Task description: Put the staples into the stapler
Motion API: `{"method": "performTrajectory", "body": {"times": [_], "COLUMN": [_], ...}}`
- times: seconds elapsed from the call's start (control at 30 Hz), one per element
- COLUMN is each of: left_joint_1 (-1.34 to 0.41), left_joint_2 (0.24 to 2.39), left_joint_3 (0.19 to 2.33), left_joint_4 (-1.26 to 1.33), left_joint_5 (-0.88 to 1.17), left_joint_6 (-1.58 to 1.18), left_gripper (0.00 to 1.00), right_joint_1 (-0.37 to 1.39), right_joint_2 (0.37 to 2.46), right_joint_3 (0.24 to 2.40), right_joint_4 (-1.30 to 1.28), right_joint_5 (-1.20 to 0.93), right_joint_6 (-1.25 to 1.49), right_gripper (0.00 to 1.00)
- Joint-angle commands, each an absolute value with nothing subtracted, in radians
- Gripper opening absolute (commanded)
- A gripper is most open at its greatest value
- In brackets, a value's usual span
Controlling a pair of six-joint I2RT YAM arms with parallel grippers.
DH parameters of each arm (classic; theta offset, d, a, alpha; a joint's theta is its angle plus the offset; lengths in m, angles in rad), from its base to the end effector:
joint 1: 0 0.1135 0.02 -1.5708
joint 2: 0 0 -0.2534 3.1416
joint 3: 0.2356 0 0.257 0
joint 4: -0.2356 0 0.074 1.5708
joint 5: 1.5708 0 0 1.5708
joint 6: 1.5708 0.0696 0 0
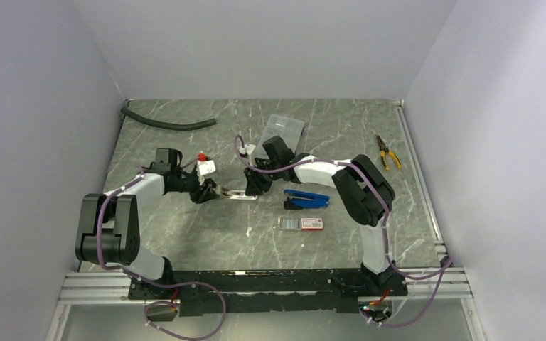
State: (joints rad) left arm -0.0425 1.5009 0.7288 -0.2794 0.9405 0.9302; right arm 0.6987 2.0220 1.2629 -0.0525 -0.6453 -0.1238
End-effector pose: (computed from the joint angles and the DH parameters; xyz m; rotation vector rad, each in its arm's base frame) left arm 0.2776 -0.0681 0.1351 1.2820 1.7937 -0.7537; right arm 0.3117 0.3165 0.1190 -1.2497 2.0668 1.0383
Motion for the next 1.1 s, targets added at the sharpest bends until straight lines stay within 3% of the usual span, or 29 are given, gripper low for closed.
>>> {"method": "performTrajectory", "body": {"times": [0.0,0.53,1.07], "left_joint_1": [-0.042,-0.048,-0.163], "left_joint_2": [1.488,1.508,1.577], "left_joint_3": [0.775,0.868,1.001], "left_joint_4": [-0.316,-0.466,-0.581], "left_joint_5": [0.931,0.948,0.908], "left_joint_6": [0.943,0.978,0.920], "left_gripper": [0.48,0.50,0.49], "right_joint_1": [0.708,0.671,0.604], "right_joint_2": [2.041,2.065,2.079], "right_joint_3": [1.296,1.387,1.451], "right_joint_4": [-0.102,-0.176,-0.301], "right_joint_5": [-0.660,-0.732,-0.858], "right_joint_6": [-0.145,-0.140,-0.190], "right_gripper": [0.28,0.32,0.36]}}
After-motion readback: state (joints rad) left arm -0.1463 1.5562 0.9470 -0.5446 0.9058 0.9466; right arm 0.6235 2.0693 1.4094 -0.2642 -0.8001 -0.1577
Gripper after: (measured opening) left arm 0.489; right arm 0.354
